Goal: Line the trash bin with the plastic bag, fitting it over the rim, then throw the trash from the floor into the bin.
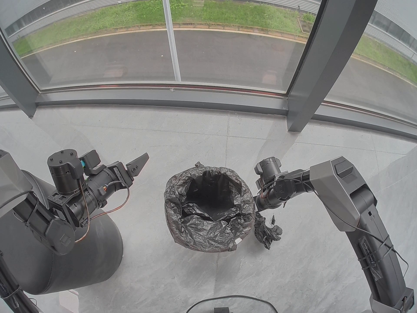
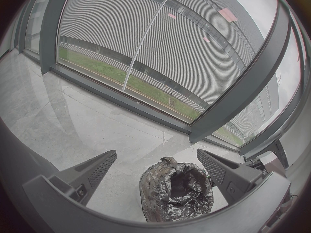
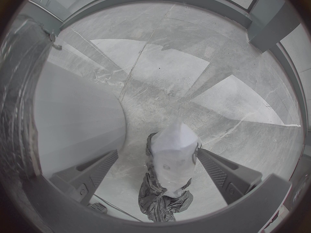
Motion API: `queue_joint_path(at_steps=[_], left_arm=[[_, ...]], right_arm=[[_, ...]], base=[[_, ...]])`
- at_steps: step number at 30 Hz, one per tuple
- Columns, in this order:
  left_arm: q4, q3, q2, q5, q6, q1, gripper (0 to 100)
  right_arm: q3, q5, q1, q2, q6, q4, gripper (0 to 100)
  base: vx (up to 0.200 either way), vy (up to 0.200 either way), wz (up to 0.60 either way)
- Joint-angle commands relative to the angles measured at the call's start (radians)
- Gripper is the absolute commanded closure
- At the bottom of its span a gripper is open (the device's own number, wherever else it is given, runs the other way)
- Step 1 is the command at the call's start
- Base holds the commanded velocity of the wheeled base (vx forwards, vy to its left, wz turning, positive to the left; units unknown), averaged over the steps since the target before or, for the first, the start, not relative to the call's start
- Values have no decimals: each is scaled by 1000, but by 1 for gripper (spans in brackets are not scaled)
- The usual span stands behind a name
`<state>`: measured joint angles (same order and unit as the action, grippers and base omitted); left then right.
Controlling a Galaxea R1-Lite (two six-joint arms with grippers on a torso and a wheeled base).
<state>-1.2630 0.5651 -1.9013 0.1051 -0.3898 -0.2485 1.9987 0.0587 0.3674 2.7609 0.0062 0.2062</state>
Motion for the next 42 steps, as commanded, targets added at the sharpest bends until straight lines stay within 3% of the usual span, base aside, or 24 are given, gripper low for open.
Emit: queue_joint_path(at_steps=[1, 14, 15, 28, 34, 37, 40, 42], left_arm=[[1, 2, -4, 1, -1, 6, 0], [-3, 2, -2, -5, -3, 6, 0], [-3, 2, -2, -5, -3, 6, 0], [-4, 2, 7, -7, -3, 6, 0], [-1, -4, 45, -7, -4, 6, 0], [1, -10, 59, -8, -4, 0, 0], [-3, -24, 70, -10, -3, -21, 0], [-3, -27, 82, -10, -3, -21, 0]], right_arm=[[1, 3, 1, 19, 0, 1, 0], [1, 20, -12, 17, -2, 9, 0], [1, 20, -12, 17, -2, 9, 100], [1, 43, -18, 14, 26, 10, 100], [1, 82, -22, -161, 44, 87, 100], [1, 116, -47, -236, 32, 145, 100], [1, 251, -91, -359, -38, 182, 100], [1, 289, -94, -440, -32, 183, 100]], base=[[0, 0, 0], [0, 0, 0], [0, 0, 0], [0, 0, 0], [0, 0, 0], [0, 0, 0], [0, 0, 0], [0, 0, 0]])
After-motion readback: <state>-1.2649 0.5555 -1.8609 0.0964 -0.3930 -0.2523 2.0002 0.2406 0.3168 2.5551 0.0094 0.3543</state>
